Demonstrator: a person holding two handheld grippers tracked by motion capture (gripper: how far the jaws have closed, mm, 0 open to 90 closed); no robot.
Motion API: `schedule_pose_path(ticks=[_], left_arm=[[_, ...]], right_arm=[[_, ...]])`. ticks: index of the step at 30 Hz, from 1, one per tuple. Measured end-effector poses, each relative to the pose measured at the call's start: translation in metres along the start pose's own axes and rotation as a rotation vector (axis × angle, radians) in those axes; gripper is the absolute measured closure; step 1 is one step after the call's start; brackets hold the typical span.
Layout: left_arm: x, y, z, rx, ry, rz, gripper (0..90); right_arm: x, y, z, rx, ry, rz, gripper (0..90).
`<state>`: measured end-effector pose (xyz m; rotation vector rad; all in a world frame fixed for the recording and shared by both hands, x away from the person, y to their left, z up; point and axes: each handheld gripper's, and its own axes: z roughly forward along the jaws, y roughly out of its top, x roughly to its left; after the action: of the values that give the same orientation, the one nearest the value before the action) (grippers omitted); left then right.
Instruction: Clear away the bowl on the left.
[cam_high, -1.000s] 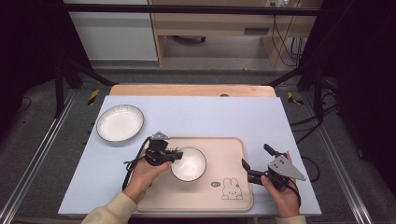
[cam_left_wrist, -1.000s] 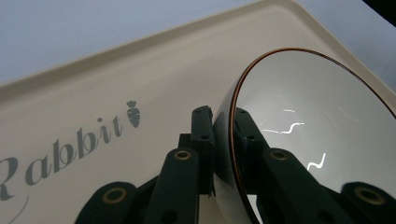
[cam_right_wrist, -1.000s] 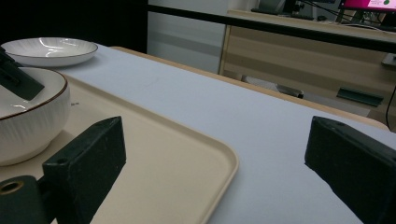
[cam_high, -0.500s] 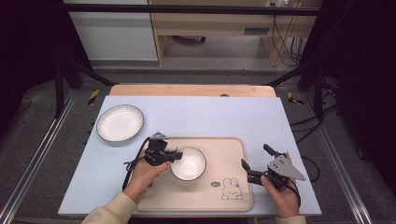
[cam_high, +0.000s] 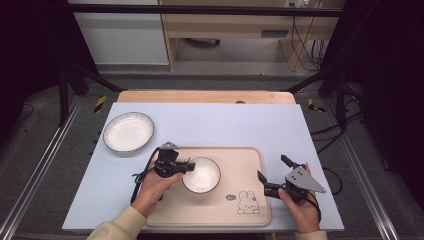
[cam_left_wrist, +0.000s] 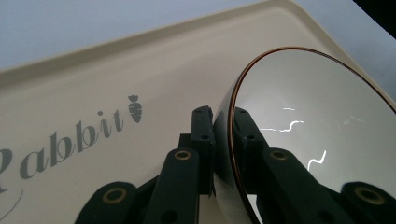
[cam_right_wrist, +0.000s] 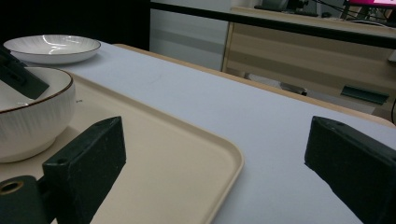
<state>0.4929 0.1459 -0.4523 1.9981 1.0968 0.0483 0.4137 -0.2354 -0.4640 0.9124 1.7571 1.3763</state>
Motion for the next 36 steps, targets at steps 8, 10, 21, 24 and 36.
schedule_pose_path(ticks=[8, 10, 21, 24, 36], left_arm=[[0.0, 0.0, 0.0, 0.0, -0.006, -0.007, 80.6], [0.0, 0.0, 0.0, -0.002, -0.007, 0.001, 80.3], [-0.005, -0.002, -0.007, -0.043, 0.025, 0.081, 65.3], [-0.008, -0.002, -0.012, -0.079, 0.053, 0.109, 58.4], [-0.019, 0.01, -0.024, -0.223, -0.002, 0.256, 15.8]], right_arm=[[0.0, 0.0, 0.0, 0.0, 0.003, -0.001, 5.4], [0.001, 0.0, 0.0, 0.0, 0.004, 0.0, 5.3], [0.0, 0.0, 0.0, 0.001, 0.004, 0.0, 5.3], [0.0, 0.0, 0.0, 0.002, 0.005, 0.0, 5.3], [0.0, 0.001, -0.001, -0.002, 0.0, 0.005, 4.9]])
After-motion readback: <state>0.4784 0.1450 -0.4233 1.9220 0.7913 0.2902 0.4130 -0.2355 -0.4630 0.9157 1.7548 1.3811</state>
